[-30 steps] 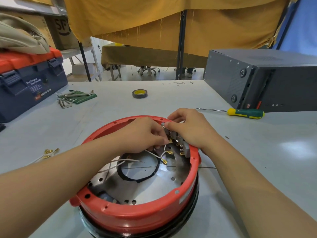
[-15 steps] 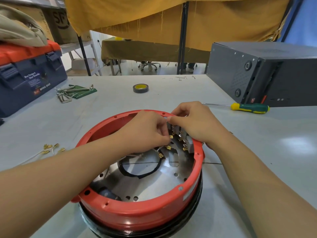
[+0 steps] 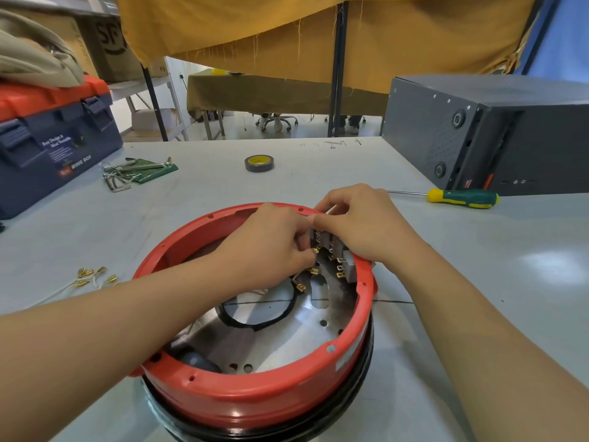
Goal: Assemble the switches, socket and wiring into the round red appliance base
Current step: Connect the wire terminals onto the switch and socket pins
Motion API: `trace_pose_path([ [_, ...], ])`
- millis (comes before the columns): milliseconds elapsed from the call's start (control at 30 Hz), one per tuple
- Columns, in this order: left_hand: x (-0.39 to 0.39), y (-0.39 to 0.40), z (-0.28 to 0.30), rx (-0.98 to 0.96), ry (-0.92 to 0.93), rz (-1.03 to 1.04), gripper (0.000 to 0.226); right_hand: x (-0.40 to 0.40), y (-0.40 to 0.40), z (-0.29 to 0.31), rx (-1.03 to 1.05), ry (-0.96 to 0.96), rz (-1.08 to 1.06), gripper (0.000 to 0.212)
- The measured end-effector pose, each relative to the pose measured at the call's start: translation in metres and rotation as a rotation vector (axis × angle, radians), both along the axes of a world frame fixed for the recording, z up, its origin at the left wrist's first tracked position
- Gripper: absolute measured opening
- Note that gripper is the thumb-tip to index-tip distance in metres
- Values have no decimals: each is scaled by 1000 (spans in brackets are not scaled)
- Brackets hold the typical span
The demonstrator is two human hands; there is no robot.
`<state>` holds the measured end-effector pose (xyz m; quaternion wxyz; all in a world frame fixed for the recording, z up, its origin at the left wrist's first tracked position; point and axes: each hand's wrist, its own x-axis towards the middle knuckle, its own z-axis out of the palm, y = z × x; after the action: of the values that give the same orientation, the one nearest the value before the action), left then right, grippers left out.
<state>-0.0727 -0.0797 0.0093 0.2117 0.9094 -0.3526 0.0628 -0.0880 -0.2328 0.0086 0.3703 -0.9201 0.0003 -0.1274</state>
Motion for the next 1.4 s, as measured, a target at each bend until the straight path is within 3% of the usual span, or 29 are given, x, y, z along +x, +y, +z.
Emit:
trace_pose_path([
  [1400,-2,-3,-1,56,-42,1,17,0,1,2,-2,20,10,14],
])
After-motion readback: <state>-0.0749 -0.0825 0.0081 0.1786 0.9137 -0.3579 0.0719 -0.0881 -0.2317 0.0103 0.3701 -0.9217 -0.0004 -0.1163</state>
